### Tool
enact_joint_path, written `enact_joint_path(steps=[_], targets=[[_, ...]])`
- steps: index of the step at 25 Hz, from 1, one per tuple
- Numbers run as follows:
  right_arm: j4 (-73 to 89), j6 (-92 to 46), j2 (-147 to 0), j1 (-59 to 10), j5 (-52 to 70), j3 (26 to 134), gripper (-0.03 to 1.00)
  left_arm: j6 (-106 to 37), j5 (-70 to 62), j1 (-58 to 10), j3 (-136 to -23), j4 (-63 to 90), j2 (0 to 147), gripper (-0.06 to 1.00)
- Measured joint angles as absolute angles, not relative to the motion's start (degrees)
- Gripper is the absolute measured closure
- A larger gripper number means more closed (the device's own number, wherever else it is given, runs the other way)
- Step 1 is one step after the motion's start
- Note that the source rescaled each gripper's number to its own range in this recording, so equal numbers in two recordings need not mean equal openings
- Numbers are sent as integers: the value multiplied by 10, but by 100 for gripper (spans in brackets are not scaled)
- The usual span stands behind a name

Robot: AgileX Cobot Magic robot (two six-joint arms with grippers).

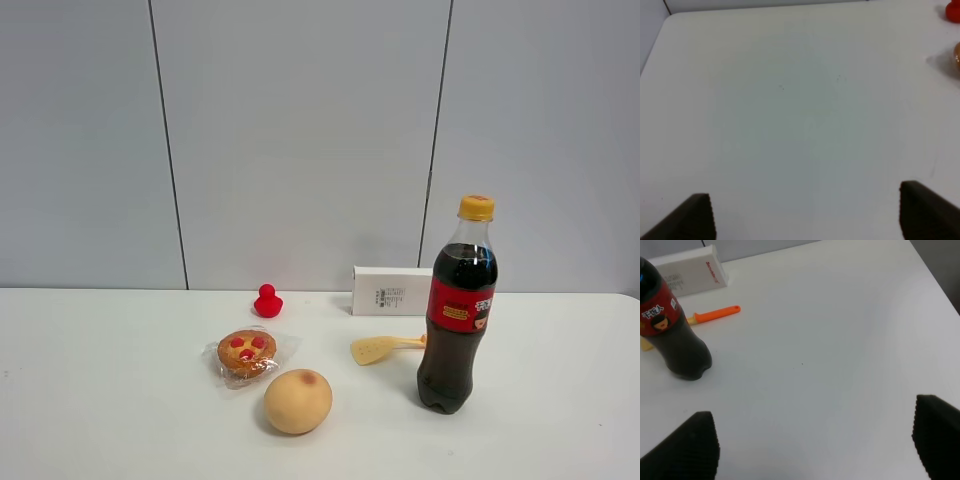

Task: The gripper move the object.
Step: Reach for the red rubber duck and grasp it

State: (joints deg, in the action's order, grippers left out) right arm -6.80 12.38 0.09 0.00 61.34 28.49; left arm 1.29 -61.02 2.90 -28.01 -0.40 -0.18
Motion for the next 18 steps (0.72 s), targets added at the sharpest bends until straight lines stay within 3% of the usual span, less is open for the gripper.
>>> enact_joint_path(steps=[1, 18], targets=[[-68, 124, 1, 0, 613, 285, -3, 13, -610, 29, -280, -4, -2, 6], [-68, 124, 1, 0, 613, 285, -3, 13, -610, 29, -280, -4, -2, 6]])
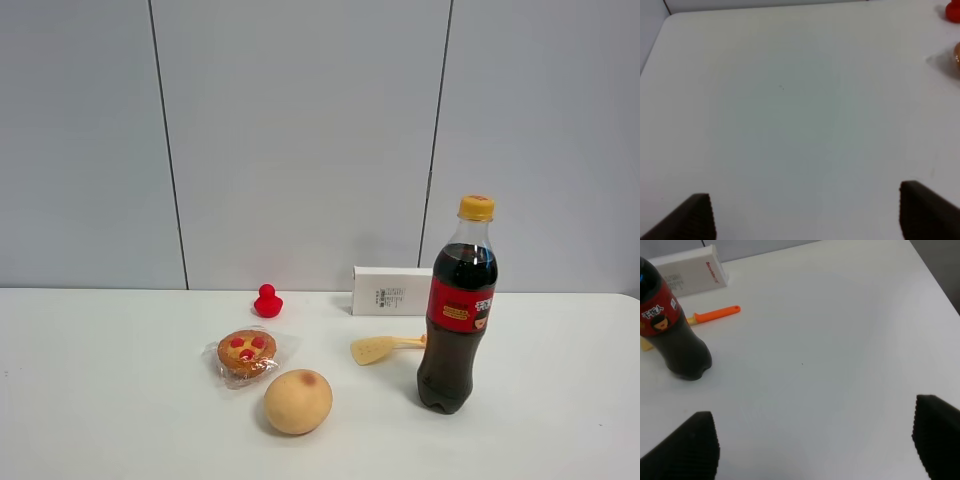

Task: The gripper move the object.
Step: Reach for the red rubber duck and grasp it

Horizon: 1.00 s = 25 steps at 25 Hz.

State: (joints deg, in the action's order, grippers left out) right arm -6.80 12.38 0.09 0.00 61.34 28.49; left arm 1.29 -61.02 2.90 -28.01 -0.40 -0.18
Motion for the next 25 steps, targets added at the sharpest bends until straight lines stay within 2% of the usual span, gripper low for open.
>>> enact_joint_path(steps=[25], targets=[[-68, 124, 1, 0, 613, 285, -3, 10, -610, 29, -280, 0, -2, 6]])
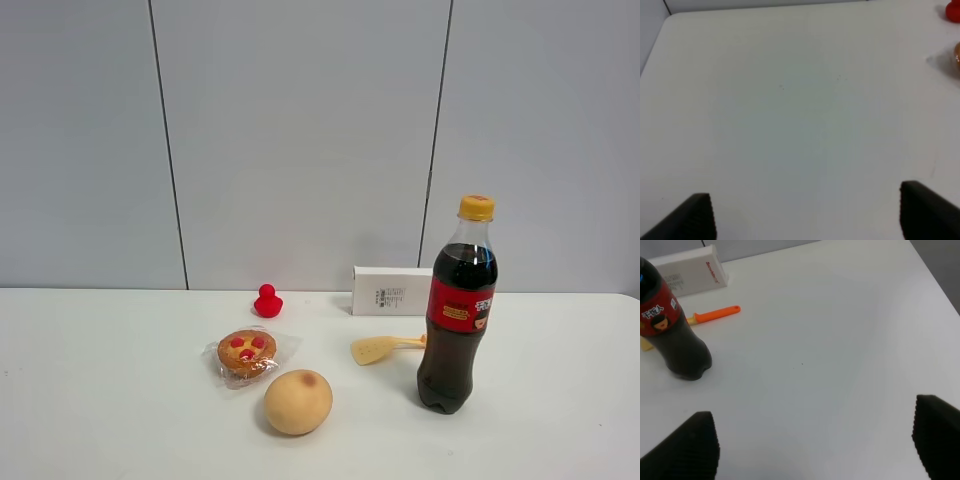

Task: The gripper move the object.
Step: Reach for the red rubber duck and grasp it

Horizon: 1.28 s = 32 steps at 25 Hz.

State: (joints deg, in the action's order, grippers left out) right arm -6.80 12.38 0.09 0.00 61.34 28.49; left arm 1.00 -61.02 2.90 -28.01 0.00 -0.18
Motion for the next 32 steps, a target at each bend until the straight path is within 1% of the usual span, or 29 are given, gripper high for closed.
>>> enact_joint_path(steps=[5, 8, 11, 15, 21, 24, 29, 32], targets=[[-68, 124, 1, 0, 613, 285, -3, -35, -583, 29, -308, 60, 8, 6], [-68, 124, 1, 0, 613, 285, -3, -99, -562, 29, -348, 93, 57, 6], [-68, 124, 1, 0, 613, 285, -3, -147, -530, 29, -406, 106, 140, 6], [-68, 124, 1, 0, 613, 285, -3, -204, -487, 29, -504, 145, 293, 6], [-68, 124, 1, 0, 613, 285, -3, -340, -428, 29, -602, 276, 538, 6], [-68, 124, 1, 0, 613, 285, -3, -392, -422, 15, -627, 306, 665, 6], [-68, 124, 1, 0, 613, 285, -3, -441, -395, -37, -644, 312, 806, 6], [-68, 124, 1, 0, 613, 285, -3, -456, -377, -66, -645, 312, 870, 1]])
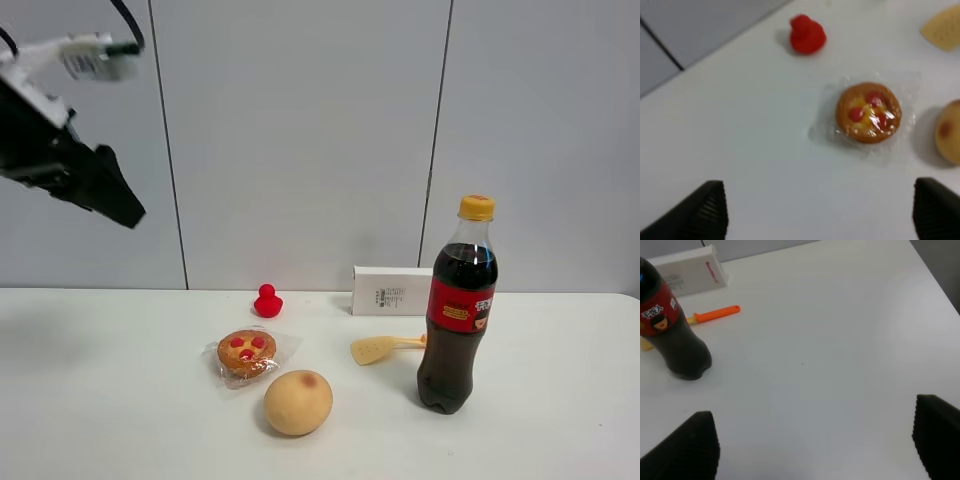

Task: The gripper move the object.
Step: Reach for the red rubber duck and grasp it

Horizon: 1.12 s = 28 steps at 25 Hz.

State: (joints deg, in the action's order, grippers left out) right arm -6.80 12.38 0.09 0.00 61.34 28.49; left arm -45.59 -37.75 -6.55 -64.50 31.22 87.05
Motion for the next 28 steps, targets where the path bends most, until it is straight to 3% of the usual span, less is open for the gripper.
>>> enact_joint_path(steps=[11, 28], targets=[[-68, 124, 1, 0, 613, 285, -3, -444, -312, -115, -697, 318, 1047, -2], [-68, 124, 1, 0, 613, 285, -3, -18, -451, -166, -1125, 125, 1308, -2]])
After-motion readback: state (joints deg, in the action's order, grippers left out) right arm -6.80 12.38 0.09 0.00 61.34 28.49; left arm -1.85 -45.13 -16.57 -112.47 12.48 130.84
